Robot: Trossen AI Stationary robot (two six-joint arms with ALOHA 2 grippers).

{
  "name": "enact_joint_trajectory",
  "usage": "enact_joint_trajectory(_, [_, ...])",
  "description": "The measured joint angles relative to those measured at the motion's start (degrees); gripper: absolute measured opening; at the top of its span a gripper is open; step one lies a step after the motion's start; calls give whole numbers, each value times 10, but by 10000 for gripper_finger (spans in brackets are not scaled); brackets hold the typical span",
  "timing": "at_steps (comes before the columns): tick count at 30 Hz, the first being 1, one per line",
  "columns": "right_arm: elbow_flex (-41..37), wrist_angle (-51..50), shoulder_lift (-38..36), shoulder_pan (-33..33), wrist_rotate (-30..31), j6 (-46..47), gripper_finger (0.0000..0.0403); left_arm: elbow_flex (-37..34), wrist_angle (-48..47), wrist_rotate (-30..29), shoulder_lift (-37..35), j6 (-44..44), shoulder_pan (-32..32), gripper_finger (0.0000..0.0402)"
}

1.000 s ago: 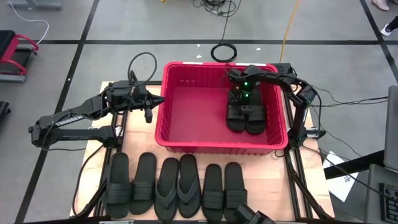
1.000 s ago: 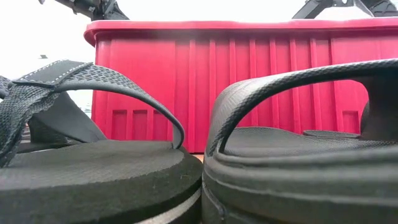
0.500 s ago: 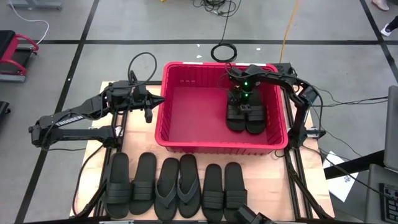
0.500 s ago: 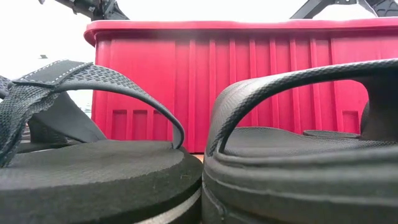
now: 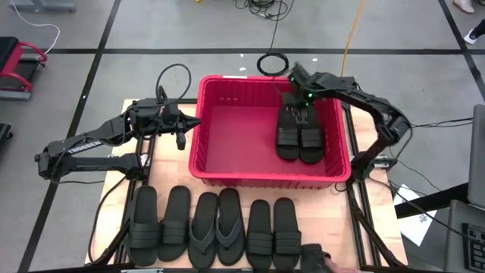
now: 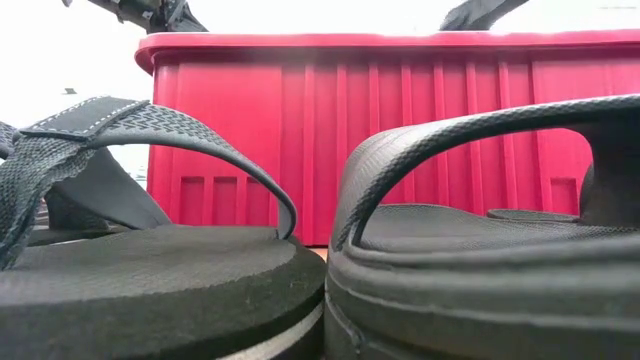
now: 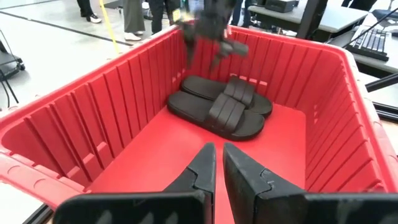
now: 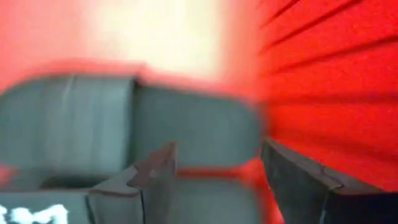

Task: Pick and place slides into bin
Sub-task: Put the slide into the bin

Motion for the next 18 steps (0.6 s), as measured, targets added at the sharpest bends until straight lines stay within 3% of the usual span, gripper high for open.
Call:
enact_joint_trajectory(4, [0, 192, -75, -6, -55, 87, 193, 0, 0, 12, 0, 0, 0, 26])
enact_joint_trajectory(7, [1, 365, -110, -18, -180, 210, 156, 0, 0, 14, 0, 0, 0, 26])
enact_joint_trajectory(9, [1, 456, -121, -23, -253, 273, 113, 0, 0, 14, 0, 0, 0, 26])
enact_joint_trajectory(13, [0, 541, -114, -26, -393, 355, 15, 0, 0, 15, 0, 7, 0, 26])
enact_joint_trajectory(16, [0, 625, -91, -17, -532, 448, 9, 0, 0, 30, 0, 22, 0, 26])
enact_joint_trajectory(18, [0, 678, -72, 1, -561, 511, 3, 0, 0, 34, 0, 31, 0, 26])
